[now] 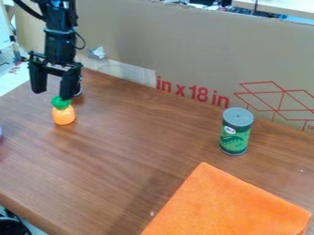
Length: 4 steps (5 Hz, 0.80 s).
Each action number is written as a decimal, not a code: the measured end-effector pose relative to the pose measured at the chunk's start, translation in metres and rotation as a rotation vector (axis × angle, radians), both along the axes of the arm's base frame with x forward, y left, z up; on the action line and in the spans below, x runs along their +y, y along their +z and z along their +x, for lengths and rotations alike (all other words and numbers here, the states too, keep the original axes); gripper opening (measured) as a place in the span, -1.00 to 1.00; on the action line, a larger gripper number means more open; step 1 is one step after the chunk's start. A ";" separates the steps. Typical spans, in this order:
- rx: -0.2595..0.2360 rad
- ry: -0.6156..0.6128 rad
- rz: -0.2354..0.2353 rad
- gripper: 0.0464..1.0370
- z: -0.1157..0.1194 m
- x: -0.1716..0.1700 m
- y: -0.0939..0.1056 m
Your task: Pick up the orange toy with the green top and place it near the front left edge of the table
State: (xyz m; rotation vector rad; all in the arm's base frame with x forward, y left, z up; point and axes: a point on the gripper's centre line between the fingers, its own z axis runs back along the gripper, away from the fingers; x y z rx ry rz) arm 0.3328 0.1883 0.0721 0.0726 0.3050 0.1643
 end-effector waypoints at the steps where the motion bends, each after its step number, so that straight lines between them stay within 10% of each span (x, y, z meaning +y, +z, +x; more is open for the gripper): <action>1: -0.004 0.008 -0.035 0.94 0.000 -0.005 -0.001; 4: 0.014 0.050 -0.096 0.94 0.001 -0.007 -0.018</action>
